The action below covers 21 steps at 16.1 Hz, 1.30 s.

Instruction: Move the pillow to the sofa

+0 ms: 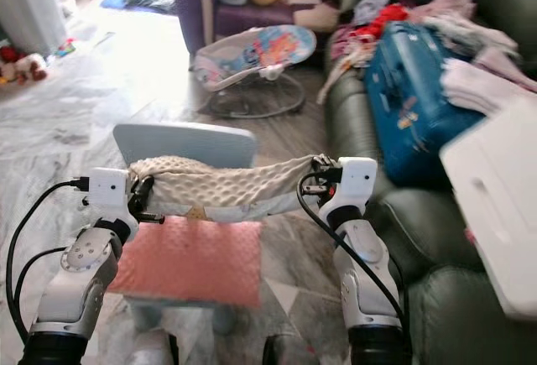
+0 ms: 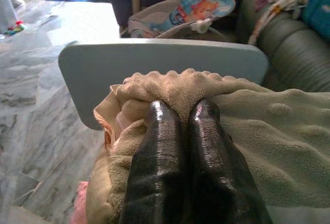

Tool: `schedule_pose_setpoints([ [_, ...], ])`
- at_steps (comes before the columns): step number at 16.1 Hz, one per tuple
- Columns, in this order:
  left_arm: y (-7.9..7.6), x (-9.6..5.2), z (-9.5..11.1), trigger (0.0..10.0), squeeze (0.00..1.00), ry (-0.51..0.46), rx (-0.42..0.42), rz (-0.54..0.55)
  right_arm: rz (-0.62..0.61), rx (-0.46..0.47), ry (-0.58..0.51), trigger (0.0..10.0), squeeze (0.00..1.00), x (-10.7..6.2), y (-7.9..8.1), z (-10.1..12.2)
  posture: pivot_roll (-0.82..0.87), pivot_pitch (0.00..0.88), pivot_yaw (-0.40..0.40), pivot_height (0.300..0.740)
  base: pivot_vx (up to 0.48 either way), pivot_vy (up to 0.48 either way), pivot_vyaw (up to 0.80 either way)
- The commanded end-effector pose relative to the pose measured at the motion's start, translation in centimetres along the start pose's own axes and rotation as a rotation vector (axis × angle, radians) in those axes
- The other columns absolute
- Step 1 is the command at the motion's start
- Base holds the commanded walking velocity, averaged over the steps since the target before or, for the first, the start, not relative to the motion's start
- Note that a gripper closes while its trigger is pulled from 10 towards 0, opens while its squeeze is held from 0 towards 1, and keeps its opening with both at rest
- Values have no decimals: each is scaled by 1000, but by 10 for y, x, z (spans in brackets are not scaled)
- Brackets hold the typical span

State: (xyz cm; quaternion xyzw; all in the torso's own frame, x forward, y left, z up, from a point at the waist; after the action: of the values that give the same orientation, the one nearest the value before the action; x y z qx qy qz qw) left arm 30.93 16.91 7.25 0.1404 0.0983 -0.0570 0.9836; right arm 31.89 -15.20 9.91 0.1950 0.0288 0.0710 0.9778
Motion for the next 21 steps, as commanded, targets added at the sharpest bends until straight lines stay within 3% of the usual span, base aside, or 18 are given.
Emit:
schedule_pose_setpoints([
  [1,-2,0,3,10000,0,-9,11,-11,-8,-33,-27,10000,0,-2,-3,7,-7,0,-60,740,-307,0,0],
  [5,0,-17,-14,10000,0,30,43,-31,-45,-65,-10,10000,0,-19,-14,5,-10,0,-57,740,-308,0,0],
  [9,1,-19,-15,10000,0,37,40,-28,-68,-72,-3,10000,0,-30,-25,6,-11,0,-59,740,-307,0,0],
  [17,4,-16,-11,10000,0,31,52,-30,-150,-100,-2,10000,0,-28,-35,7,-14,0,-55,740,-303,0,0],
  [21,5,-14,-10,10000,0,29,42,-27,-158,-115,2,10000,0,-27,-38,8,-15,0,-55,740,0,0,0],
])
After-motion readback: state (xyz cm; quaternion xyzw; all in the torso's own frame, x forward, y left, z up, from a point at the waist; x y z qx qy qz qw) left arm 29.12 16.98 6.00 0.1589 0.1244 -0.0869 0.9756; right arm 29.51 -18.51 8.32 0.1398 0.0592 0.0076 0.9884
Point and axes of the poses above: a point about 5 cm out from each wrist's last joint towards the gripper, its own x axis pointing out of the wrist towards the gripper, its own z axis along the axis of the wrist's last joint, y = z × x, the point moved 4 cm from there along x, pointing out of the wrist towards the gripper, and after that the axes turned 14 degrees about x, right-handed, at the moved point
